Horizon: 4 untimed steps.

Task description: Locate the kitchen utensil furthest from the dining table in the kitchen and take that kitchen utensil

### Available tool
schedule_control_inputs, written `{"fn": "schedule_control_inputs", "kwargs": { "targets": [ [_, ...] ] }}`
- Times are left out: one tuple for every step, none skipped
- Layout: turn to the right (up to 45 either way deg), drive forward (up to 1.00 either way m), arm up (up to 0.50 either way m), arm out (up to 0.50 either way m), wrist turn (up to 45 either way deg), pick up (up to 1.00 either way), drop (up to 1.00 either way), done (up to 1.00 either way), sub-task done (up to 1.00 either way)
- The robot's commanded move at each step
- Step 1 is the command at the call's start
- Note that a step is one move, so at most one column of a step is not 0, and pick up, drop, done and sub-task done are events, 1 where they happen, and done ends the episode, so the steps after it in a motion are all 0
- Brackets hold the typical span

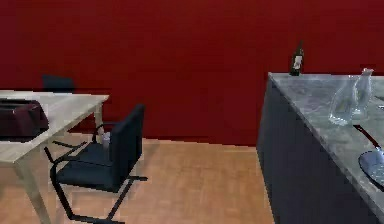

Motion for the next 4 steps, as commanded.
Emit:
{"fn": "schedule_control_inputs", "kwargs": {
  "targets": [
    [-33.0, 0.0, 0.0, 0.0, 0.0, 0.0, 0.0, 0.0, 0.0],
    [0.0, 0.0, 0.5, 0.0, 0.0, 0.0, 0.0, 0.0, 0.0],
    [0.0, 0.0, 0.38, 0.0, 0.0, 0.0, 0.0, 0.0, 0.0],
    [0.0, 0.0, 0.0, 0.46, 0.0, 0.0, 0.0, 0.0, 0.0]
  ]
}}
